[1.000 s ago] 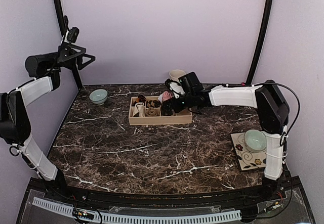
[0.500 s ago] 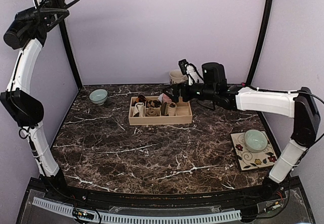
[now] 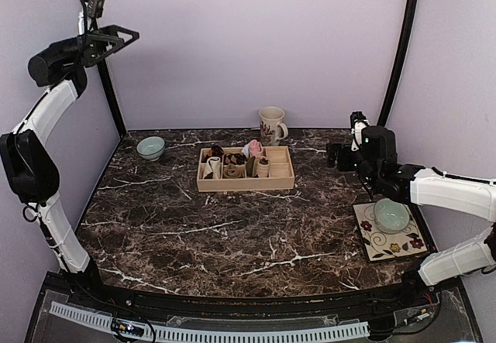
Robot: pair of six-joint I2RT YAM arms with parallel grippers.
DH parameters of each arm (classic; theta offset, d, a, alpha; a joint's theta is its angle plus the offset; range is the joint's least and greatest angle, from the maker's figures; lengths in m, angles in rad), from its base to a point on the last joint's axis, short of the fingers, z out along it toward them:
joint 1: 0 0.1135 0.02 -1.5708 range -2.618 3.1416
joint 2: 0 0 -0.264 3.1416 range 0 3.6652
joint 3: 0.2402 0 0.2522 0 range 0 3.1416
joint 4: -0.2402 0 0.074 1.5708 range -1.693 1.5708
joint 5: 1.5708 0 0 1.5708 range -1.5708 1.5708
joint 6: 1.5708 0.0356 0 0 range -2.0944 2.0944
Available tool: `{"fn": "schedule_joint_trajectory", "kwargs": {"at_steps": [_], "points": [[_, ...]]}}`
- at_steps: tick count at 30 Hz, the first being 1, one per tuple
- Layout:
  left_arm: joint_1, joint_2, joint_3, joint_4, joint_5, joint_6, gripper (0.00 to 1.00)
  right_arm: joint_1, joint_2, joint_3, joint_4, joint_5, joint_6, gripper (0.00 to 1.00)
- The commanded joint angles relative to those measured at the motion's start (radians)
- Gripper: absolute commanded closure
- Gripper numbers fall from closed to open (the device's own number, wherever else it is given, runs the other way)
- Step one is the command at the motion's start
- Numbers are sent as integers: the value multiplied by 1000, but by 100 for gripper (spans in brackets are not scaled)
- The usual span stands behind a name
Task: Roll the socks
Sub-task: Reset both arms
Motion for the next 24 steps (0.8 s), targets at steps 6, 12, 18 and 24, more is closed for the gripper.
{"fn": "schedule_joint_trajectory", "kwargs": {"at_steps": [6, 12, 18, 24], "points": [[14, -152, 444, 162, 245, 865, 1, 3, -9, 16, 1, -39, 9, 0], [70, -297, 9, -20, 106, 2252, 1, 2, -33, 13, -6, -75, 8, 0], [-141, -427, -273, -677, -480, 3243, 1, 5, -31, 4, -10, -86, 15, 0], [-202, -632, -438, -1497, -1074, 2978, 1, 4, -38, -32, 22, -20, -15, 0]]}}
